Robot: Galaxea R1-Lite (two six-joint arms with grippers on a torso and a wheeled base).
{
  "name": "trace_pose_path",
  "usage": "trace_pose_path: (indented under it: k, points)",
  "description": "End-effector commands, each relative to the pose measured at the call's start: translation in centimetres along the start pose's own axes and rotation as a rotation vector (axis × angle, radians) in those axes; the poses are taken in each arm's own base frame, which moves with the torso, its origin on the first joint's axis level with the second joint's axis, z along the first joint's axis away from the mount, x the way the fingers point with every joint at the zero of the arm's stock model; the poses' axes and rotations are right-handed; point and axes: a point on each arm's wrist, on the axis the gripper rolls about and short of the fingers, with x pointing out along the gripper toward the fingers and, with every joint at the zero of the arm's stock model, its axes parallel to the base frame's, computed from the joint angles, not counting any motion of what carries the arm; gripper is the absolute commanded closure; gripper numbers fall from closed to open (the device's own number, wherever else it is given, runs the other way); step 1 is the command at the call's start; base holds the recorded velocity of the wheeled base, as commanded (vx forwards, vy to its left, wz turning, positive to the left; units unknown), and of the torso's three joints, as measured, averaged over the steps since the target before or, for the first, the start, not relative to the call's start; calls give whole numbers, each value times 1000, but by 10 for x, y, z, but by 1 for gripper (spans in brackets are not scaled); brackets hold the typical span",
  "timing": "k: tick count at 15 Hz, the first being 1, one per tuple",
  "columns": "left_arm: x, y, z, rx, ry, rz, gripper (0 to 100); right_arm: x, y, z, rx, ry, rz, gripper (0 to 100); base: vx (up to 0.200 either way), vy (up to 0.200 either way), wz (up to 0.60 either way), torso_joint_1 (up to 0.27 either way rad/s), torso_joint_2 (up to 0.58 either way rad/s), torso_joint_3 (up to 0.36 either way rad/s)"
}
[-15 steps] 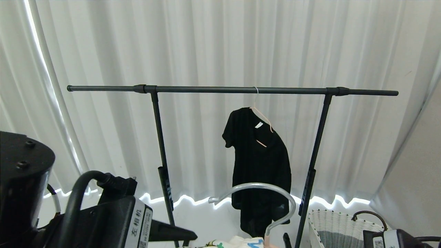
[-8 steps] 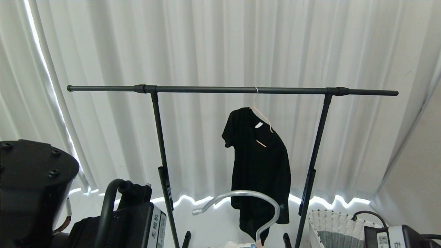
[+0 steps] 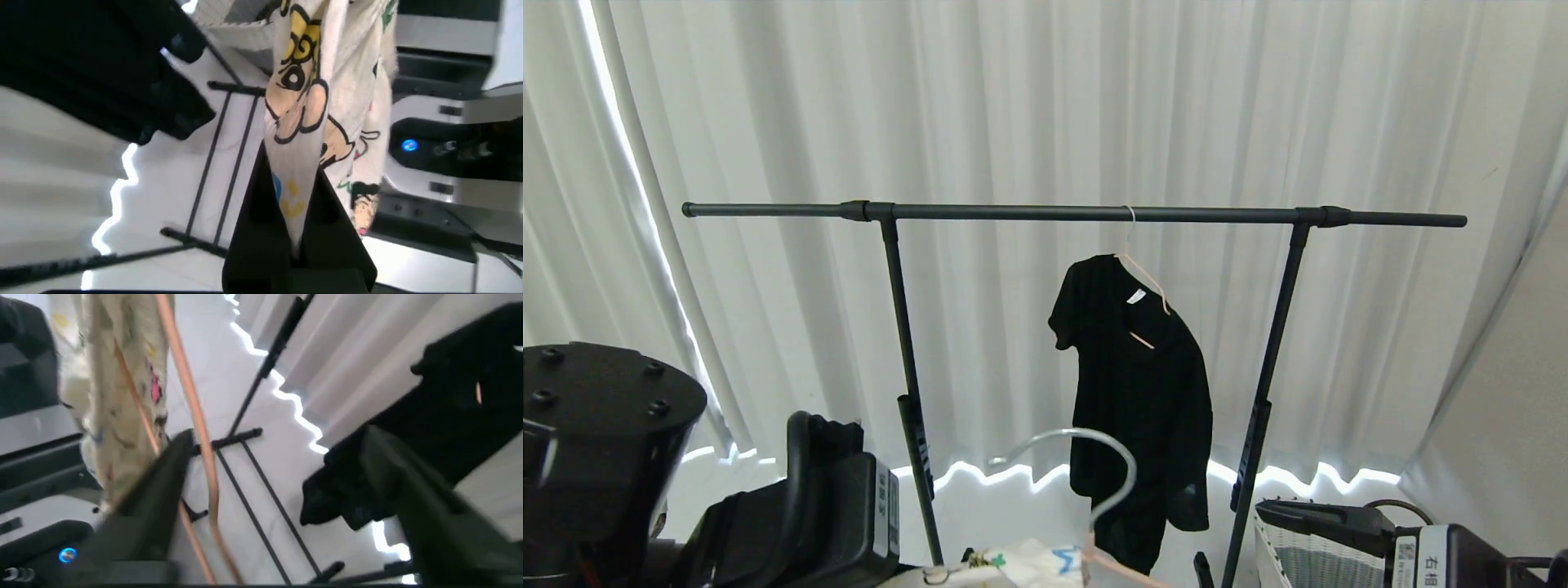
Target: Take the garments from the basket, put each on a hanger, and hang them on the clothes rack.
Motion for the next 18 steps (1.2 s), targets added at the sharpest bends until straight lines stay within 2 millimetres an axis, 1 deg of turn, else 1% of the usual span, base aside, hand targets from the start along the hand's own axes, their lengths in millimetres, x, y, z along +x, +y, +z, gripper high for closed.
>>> trace_pose_path:
  k: [1, 3, 4, 5, 6, 7, 8, 9, 10, 11, 12, 15, 16, 18]
  points:
    - [-6, 5, -10, -31, 15, 126, 100, 0, 0, -6, 1, 21, -3, 0, 0, 0, 0, 0, 0, 0]
    - [-9, 8, -16, -39, 21, 281, 100, 4, -2, -9, 6, 46, -18, 0, 0, 0, 0, 0, 0, 0]
    - [-9, 10, -17, -43, 23, 310, 100, 6, -3, -10, 8, 53, -23, 0, 0, 0, 0, 0, 0, 0]
    - [-11, 16, -14, -64, -19, 381, 100, 11, -5, -12, 25, 74, -35, 0, 0, 0, 0, 0, 0, 0]
    - [-13, 18, -9, -88, -58, 405, 100, 16, -4, -12, 56, 88, -36, 0, 0, 0, 0, 0, 0, 0]
    - [-13, 18, -9, -88, -58, 405, 100, 16, -4, -12, 56, 88, -36, 0, 0, 0, 0, 0, 0, 0]
    - [-19, 23, 3, -105, -113, 439, 100, 34, -1, -8, 209, 114, -43, 0, 0, 0, 0, 0, 0, 0]
    - [-22, 25, 8, -105, -125, 467, 100, 47, -2, -2, 297, 108, -64, 0, 0, 0, 0, 0, 0, 0]
    - [-24, 26, 10, -105, -133, 477, 100, 54, -5, 3, 346, 88, -88, 0, 0, 0, 0, 0, 0, 0]
    - [-29, 28, 16, -116, -163, 488, 100, 74, -9, 9, 415, 56, -176, 0, 0, 0, 0, 0, 0, 0]
    - [-31, 29, 20, -114, -179, 493, 100, 87, -10, 12, 442, 42, -239, 0, 0, 0, 0, 0, 0, 0]
    - [-35, 30, 26, -108, -203, 502, 100, 105, -9, 17, 477, 27, -256, 0, 0, 0, 0, 0, 0, 0]
    - [-37, 30, 28, -107, -212, 506, 100, 110, -13, 19, 485, 23, -269, 0, 0, 0, 0, 0, 0, 0]
    - [-37, 31, 28, -106, -214, 507, 100, 116, -9, 21, 481, 23, -258, 0, 0, 0, 0, 0, 0, 0]
